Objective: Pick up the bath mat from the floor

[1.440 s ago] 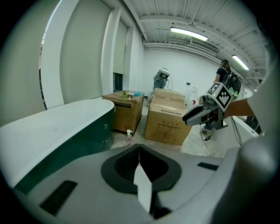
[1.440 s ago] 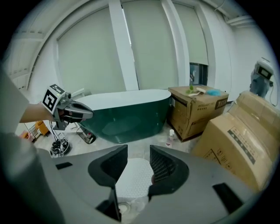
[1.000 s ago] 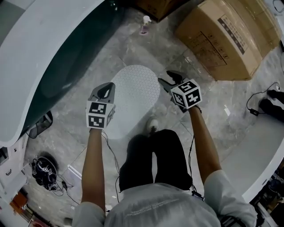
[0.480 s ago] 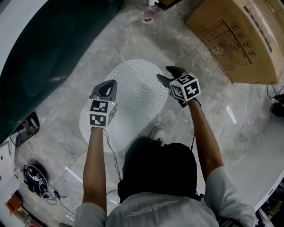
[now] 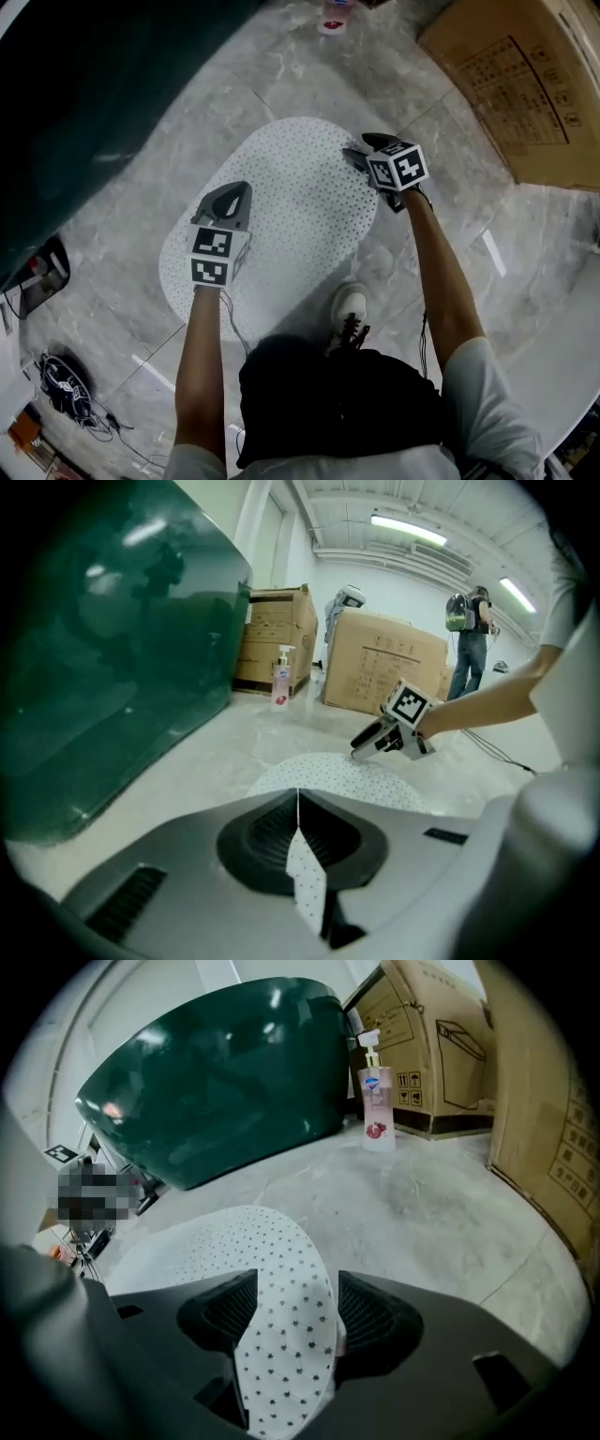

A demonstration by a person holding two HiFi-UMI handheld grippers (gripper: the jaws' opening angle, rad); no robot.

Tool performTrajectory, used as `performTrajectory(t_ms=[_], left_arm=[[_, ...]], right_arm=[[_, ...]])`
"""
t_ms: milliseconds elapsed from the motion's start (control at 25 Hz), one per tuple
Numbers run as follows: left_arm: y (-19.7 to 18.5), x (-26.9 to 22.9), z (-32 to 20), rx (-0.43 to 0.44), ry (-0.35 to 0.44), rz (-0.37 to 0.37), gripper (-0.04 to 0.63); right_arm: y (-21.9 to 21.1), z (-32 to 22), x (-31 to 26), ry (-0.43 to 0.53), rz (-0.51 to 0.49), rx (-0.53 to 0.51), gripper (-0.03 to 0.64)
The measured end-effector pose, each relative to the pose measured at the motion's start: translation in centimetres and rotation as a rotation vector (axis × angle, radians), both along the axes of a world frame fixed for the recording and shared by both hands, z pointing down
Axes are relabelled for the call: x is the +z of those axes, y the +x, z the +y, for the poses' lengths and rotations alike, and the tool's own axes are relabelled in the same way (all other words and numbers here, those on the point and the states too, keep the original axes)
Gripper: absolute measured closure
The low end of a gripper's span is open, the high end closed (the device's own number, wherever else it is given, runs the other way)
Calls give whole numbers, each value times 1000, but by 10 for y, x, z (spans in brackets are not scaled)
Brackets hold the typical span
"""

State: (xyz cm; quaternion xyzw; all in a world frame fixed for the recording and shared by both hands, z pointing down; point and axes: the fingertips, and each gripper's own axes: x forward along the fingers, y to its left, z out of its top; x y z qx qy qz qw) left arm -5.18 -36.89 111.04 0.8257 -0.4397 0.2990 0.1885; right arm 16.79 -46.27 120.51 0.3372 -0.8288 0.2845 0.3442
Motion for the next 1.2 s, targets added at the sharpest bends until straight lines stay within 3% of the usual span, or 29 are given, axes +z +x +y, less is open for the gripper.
performTrajectory(t_ms=[200,400,640,840,1040,1080,1120,1200], left_arm=[[4,12,9,38,5,-11,578],[-5,13,13,24,22,7,578],[-12,12,24,8,19,21,578],[-16,-1,28,4,51,30,577],[-25,-12,40,-3,61,26,578],[-27,-14,41,-10,64,26,577],[-30,-16,42,-16,69,26,578],[-36,-20,43,-26,78,23,577]], right_arm=[[0,-6,27,-7,35,14,347],[-8,-2,24,36,-29,75,347],[-46,32,24,-2,-7,-57,330],[-84,74,27,-81,-11,-182,396],[-99,95,23,-77,3,-144,403],[-97,94,20,-72,4,-125,444],[-95,92,16,-70,3,-114,539],[-93,89,9,-76,-10,-108,581]])
